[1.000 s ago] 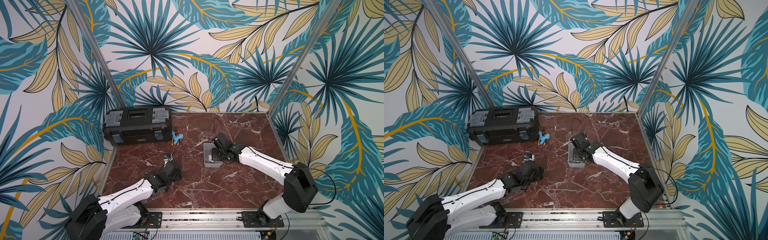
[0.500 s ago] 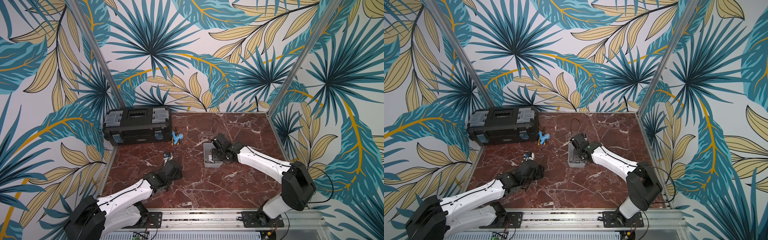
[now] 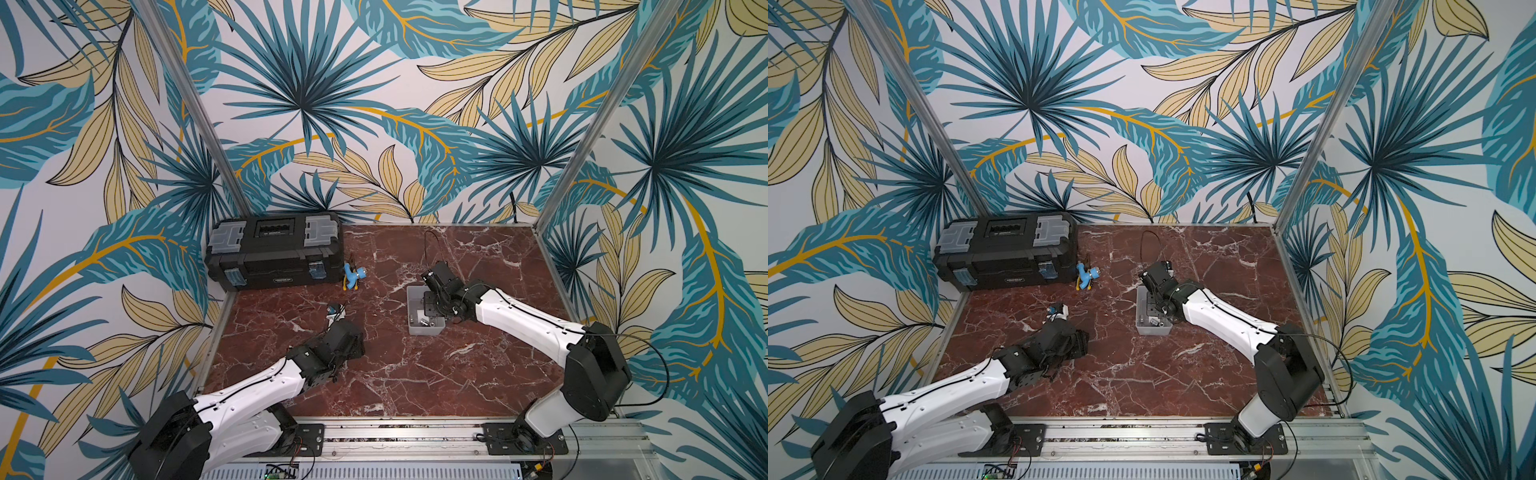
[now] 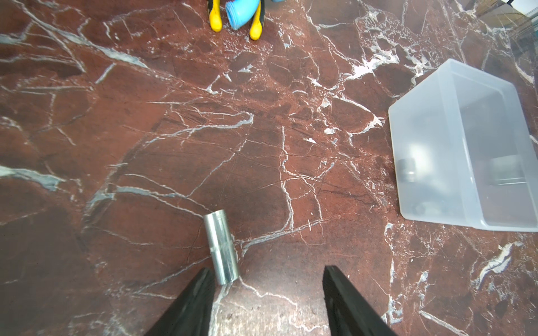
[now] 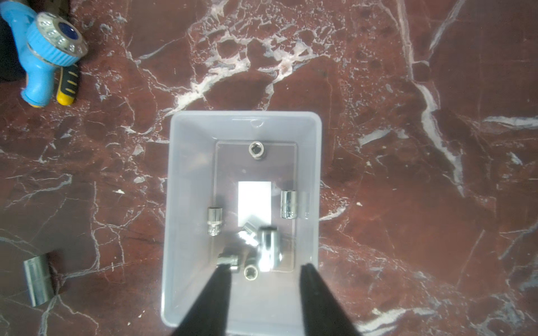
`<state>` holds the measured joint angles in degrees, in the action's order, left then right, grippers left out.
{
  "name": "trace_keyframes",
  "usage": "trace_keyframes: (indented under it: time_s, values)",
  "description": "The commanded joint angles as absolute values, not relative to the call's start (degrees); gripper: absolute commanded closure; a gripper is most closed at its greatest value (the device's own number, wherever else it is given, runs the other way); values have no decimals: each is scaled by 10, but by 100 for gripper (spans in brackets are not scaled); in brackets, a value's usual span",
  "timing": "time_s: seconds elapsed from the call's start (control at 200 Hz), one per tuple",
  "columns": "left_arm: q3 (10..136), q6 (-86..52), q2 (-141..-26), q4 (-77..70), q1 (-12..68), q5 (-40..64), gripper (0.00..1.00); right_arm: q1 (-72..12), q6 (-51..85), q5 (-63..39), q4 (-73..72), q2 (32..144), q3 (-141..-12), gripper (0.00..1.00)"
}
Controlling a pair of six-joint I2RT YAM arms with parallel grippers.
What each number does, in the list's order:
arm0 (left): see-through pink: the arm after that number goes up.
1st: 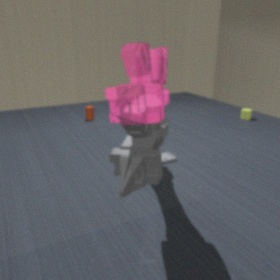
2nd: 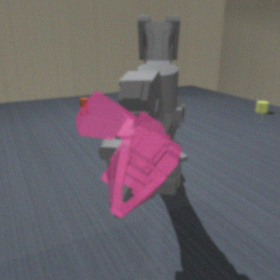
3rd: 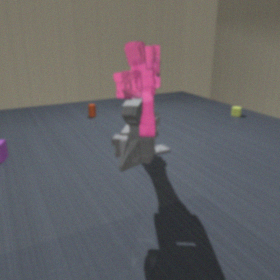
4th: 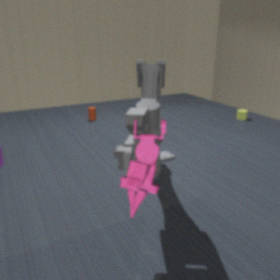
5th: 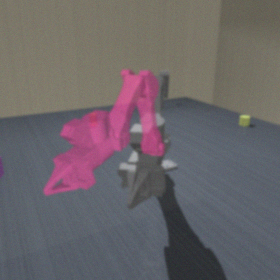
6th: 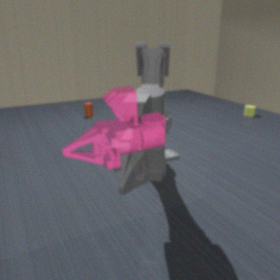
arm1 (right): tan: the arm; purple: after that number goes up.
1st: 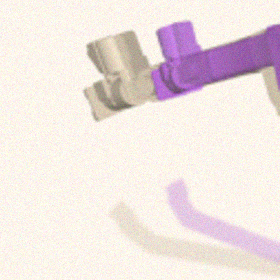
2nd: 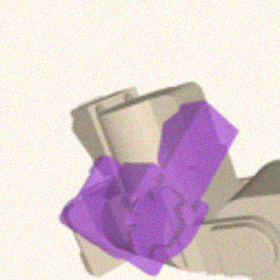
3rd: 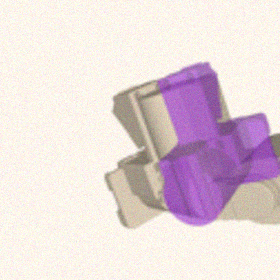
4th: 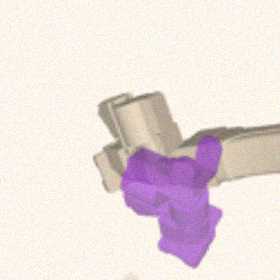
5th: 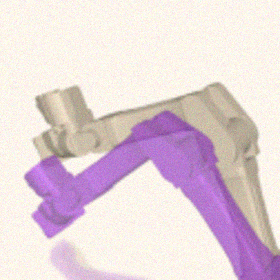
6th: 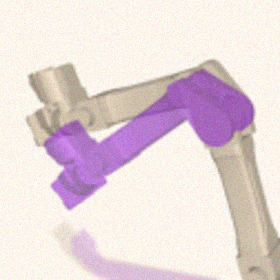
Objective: Put the socket on the desktop into the storage box
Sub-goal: Place the socket head in the storage box, then pick up the socket head at the center of the board.
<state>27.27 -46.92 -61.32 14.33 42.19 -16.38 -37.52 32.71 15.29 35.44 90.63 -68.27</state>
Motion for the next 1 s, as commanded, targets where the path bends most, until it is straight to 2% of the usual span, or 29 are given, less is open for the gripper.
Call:
trace_keyframes:
  time_s: [0.0, 0.19, 0.331, 0.486, 0.731, 0.997]
  values:
    - [271, -467, -612, 133, 415, -164, 36, -383, 320, 158, 368, 871, -687, 46]
    - [308, -472, -661, 190, 406, -189, 37, -430, 325, 153, 350, 815, -664, 46]
    - [327, -471, -698, 193, 404, -184, 37, -509, 325, 168, 324, 799, -649, 52]
    - [341, -476, -726, 196, 397, -179, 39, -560, 339, 187, 311, 802, -642, 58]
    - [351, -483, -750, 189, 360, -155, 43, -566, 373, 190, 292, 790, -598, 75]
    - [373, -480, -808, 192, 346, -116, 50, -564, 383, 193, 290, 774, -578, 82]
